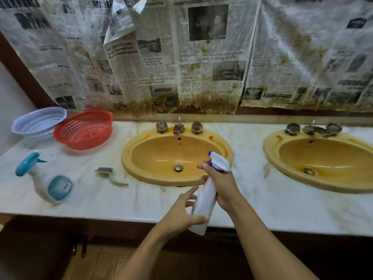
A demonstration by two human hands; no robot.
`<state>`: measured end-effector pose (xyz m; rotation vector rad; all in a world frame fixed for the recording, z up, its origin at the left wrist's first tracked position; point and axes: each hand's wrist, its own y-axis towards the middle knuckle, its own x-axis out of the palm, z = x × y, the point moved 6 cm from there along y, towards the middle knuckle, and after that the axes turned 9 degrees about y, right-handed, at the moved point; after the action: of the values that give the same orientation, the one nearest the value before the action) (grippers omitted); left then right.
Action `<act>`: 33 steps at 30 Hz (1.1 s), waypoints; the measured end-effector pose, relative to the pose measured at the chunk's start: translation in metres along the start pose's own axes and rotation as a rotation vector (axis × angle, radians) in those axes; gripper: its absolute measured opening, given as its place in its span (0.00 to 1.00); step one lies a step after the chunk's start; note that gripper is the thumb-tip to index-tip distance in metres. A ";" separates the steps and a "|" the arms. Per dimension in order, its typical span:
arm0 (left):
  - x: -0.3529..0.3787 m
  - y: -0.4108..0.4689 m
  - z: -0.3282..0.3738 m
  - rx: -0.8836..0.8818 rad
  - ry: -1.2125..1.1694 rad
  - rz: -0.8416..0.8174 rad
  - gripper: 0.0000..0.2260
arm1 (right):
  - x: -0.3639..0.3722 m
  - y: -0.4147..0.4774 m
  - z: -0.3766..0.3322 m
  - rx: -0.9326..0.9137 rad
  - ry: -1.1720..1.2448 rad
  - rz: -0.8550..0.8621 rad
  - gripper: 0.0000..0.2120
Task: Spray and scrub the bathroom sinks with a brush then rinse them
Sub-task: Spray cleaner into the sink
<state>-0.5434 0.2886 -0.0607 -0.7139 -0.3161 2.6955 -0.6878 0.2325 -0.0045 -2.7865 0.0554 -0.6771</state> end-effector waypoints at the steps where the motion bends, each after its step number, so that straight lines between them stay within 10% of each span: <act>1: 0.002 0.000 0.002 0.009 0.007 0.028 0.41 | -0.001 0.001 0.002 -0.003 -0.049 0.051 0.09; 13: -0.033 0.008 -0.019 0.029 0.005 -0.044 0.24 | 0.035 0.025 0.029 -0.065 -0.455 0.087 0.29; 33: -0.072 0.001 -0.054 -0.015 -0.033 -0.049 0.20 | 0.076 0.047 0.071 0.010 -0.536 0.165 0.10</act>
<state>-0.4566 0.2674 -0.0756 -0.6574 -0.3581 2.6638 -0.5864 0.1972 -0.0435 -2.8127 0.1697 0.1172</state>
